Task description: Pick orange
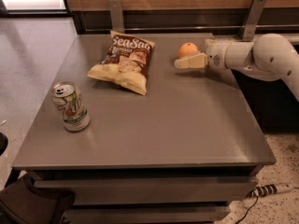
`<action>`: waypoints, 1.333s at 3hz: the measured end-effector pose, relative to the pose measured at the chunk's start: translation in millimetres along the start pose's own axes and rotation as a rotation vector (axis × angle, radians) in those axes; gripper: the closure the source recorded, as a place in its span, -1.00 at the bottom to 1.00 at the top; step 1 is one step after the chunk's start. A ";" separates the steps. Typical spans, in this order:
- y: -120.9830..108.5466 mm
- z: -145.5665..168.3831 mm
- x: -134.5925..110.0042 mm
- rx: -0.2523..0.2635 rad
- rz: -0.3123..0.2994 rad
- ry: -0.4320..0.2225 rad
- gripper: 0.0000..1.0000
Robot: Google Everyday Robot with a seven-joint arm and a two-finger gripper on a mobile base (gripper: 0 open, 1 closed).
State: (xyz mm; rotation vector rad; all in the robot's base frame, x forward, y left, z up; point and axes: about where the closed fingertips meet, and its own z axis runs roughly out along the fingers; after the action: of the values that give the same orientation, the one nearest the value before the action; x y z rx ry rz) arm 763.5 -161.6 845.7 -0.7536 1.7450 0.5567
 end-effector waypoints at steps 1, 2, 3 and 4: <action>2.7 7.2 4.2 -0.012 0.003 -0.001 -0.81; 4.6 9.9 4.3 -0.017 0.003 0.000 -0.32; 6.5 12.5 4.4 -0.022 0.003 0.000 0.15; 8.4 15.2 4.6 -0.026 0.004 0.000 0.59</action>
Offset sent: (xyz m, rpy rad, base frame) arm 0.0020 0.0059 -0.0061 0.0048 0.0041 0.0109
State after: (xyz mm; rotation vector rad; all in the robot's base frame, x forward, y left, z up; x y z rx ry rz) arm 766.5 -146.2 836.9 -0.7690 1.7425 0.5830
